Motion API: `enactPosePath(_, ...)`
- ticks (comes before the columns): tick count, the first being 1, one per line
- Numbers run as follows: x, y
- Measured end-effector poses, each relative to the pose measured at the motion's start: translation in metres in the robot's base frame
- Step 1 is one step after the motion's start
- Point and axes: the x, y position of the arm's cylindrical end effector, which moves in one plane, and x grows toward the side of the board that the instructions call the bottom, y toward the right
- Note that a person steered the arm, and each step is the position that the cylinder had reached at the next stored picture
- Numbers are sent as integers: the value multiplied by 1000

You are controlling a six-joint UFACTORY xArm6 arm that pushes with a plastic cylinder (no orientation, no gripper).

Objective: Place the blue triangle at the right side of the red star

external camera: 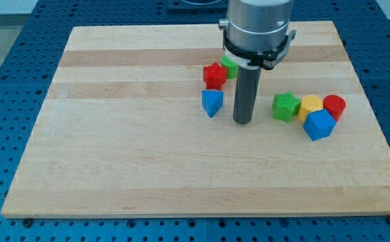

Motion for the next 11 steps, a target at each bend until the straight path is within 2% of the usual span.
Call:
enactPosePath(1, 21, -15)
enactPosePath(2, 26, -58)
enactPosePath(3, 12, -78)
enactPosePath(4, -18, -77)
enactPosePath(5, -41, -44)
enactPosePath(6, -45, -13)
enactPosePath(11, -66, -3)
